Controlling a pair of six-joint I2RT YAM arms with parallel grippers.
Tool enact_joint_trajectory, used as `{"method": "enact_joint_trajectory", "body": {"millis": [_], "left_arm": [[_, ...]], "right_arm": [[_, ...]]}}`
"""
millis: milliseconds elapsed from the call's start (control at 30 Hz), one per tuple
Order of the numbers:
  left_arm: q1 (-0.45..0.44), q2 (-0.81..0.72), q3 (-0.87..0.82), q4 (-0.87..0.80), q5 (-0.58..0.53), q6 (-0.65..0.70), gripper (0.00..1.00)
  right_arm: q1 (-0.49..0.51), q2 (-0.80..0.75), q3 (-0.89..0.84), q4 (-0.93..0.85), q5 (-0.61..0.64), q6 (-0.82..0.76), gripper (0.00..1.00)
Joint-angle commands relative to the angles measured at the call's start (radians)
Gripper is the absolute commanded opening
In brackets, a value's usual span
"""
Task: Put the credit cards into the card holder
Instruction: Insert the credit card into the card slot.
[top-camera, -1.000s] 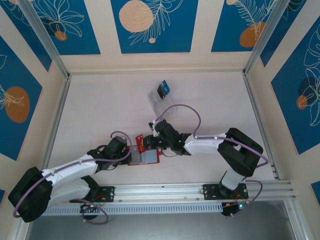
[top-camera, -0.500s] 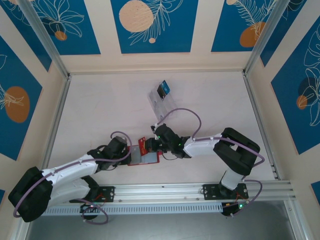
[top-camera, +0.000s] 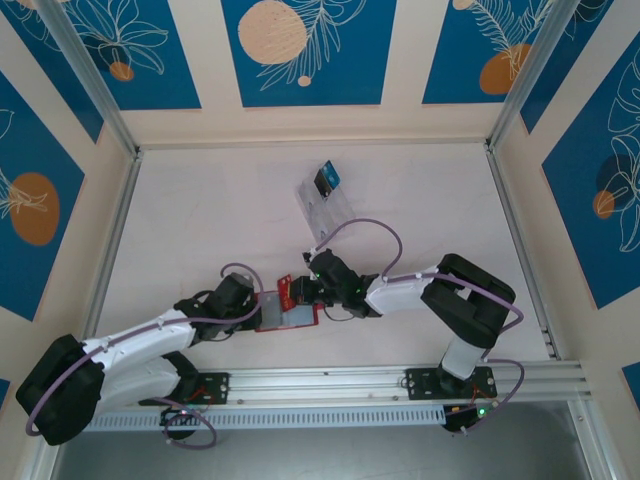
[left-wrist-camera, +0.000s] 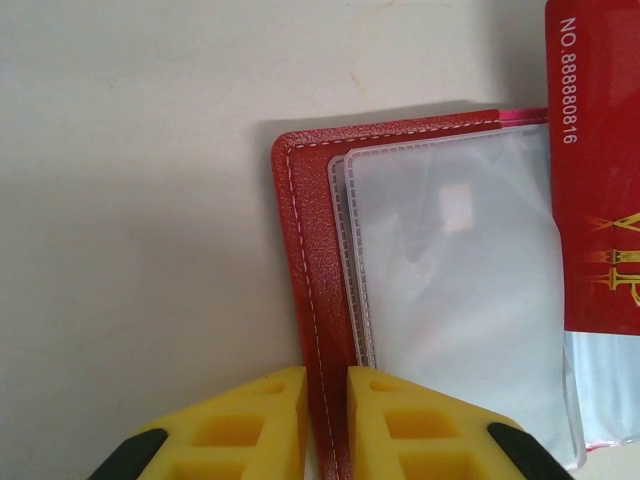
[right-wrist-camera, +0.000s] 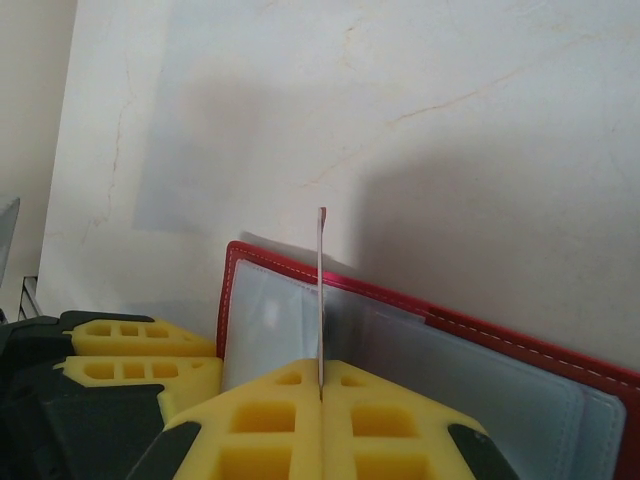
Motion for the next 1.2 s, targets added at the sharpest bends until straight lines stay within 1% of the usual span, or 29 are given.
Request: {"method": "enact_joint_trajectory", "body": {"millis": [0,300,533,733,900,1167], "left_arm": [[-0.014,-0.013,-0.012,-0.046,-0.005,-0.005,0.17],[-0.013,-0.013,-0.015,-0.044,-0.005,-0.008,0.17],[-0.015,-0.015,-0.016,-0.045,-0.005,-0.009,0.17],[-0.015,-0.019,-0.019,-0.043,-0.005,-0.009,0.17],[-0.016,-0.021,-0.019,-0.046,-0.005,-0.009,0.17],[-0.014,-0.019,-0.019,-0.042,-0.005,-0.008,0.17]], "right_arm": [[0.008,0.017,0.0,0.038,-0.024,0.018,0.0],[0.017,-0.022,0.019,-0.035,0.005,0.006,0.0],[0.048,-0.036,0.085,-0.153,0.06,-0.039,0.0],[0.06,-0.044,0.108,-0.191,0.079,-0.053,0.0],[0.057,-0.03,0.108,-0.178,0.058,-0.04,0.0],[0.031,0.013,0.067,-0.103,0.003,0.033,0.0]]}}
